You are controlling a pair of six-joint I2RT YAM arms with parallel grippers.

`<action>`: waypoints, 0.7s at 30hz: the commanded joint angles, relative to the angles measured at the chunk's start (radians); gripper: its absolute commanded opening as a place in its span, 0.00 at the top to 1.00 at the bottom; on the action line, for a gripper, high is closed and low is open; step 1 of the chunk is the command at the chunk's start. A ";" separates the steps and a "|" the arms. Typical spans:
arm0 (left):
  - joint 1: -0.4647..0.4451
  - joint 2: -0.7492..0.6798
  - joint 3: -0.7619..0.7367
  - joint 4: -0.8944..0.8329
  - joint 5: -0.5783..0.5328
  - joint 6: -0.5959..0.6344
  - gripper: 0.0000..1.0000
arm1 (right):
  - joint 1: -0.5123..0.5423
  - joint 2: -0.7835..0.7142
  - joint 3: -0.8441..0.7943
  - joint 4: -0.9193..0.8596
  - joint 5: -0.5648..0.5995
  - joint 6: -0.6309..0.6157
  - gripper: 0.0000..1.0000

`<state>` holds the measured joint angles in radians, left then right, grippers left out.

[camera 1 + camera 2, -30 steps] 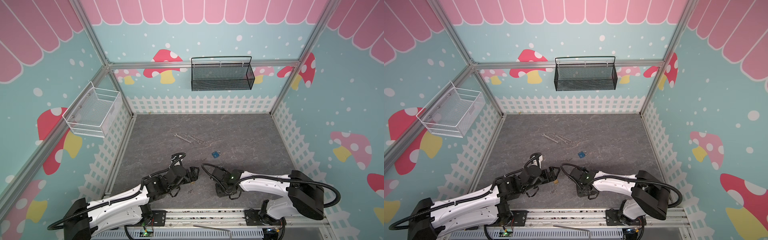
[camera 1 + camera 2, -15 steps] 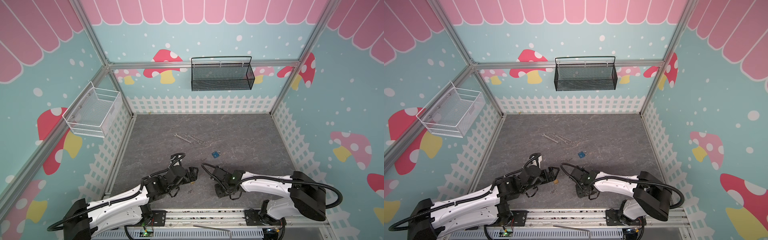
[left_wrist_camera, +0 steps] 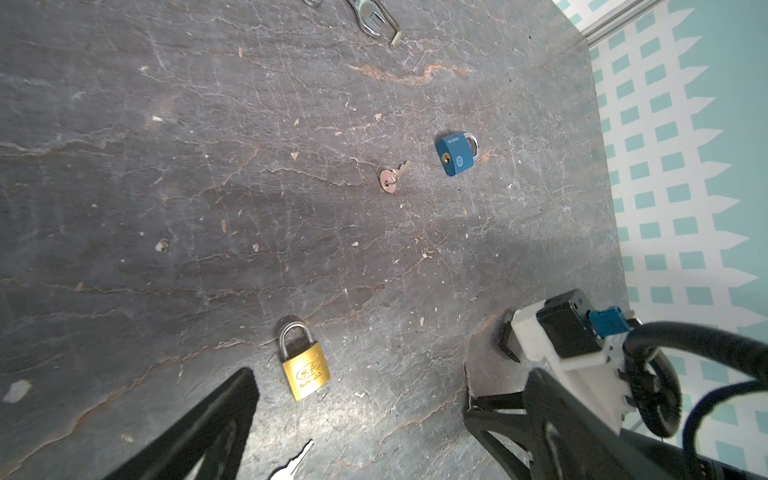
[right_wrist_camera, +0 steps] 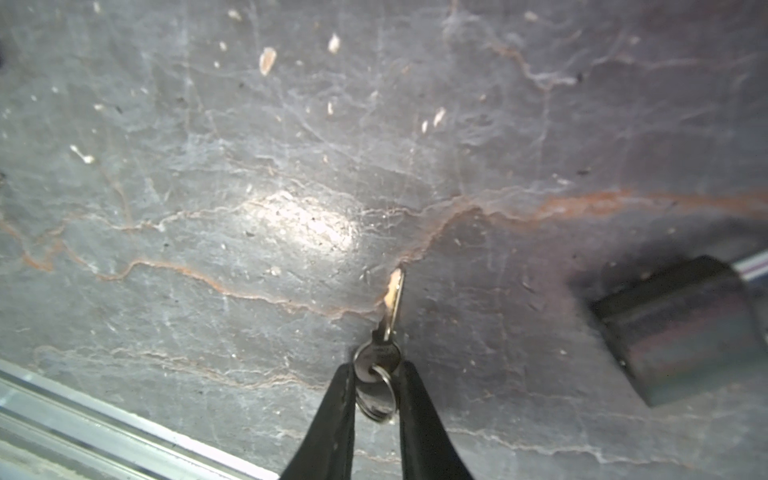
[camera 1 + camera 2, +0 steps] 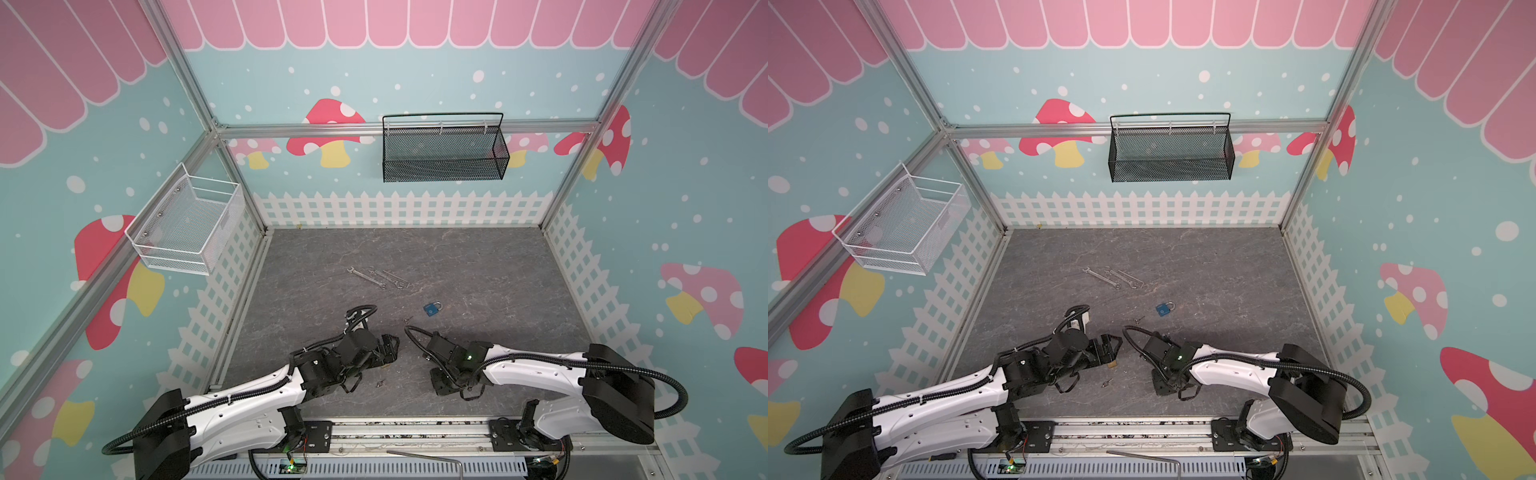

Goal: Unlock with the key
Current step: 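Close the right gripper on the key ring and pinch it, then lift the key with the right gripper toward the left gripper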

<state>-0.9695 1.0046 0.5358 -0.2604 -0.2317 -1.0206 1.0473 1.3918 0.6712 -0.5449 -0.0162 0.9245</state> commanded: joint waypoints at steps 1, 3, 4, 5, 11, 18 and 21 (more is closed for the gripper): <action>0.006 -0.015 0.019 -0.001 -0.006 -0.011 0.00 | 0.001 0.019 -0.022 0.000 0.021 -0.001 0.81; 0.006 -0.022 0.015 -0.001 -0.003 -0.015 0.00 | 0.002 0.023 -0.020 0.000 0.030 -0.010 0.85; 0.006 -0.023 0.014 -0.001 -0.004 -0.016 0.00 | 0.001 0.024 -0.018 0.002 0.031 -0.014 0.86; 0.007 -0.026 0.012 -0.001 -0.004 -0.019 0.00 | 0.002 0.023 -0.018 0.005 0.034 -0.018 0.87; 0.006 -0.044 0.001 0.000 -0.008 -0.030 0.00 | 0.001 0.009 -0.024 0.023 0.052 -0.031 0.93; 0.008 -0.060 -0.005 0.009 -0.007 -0.040 0.00 | 0.002 -0.012 -0.021 0.036 0.081 -0.057 0.97; 0.009 -0.069 -0.013 0.025 0.000 -0.051 0.00 | 0.002 -0.021 -0.019 0.033 0.091 -0.080 1.00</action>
<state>-0.9688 0.9562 0.5346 -0.2543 -0.2310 -1.0370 1.0473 1.3792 0.6704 -0.4854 0.0360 0.8680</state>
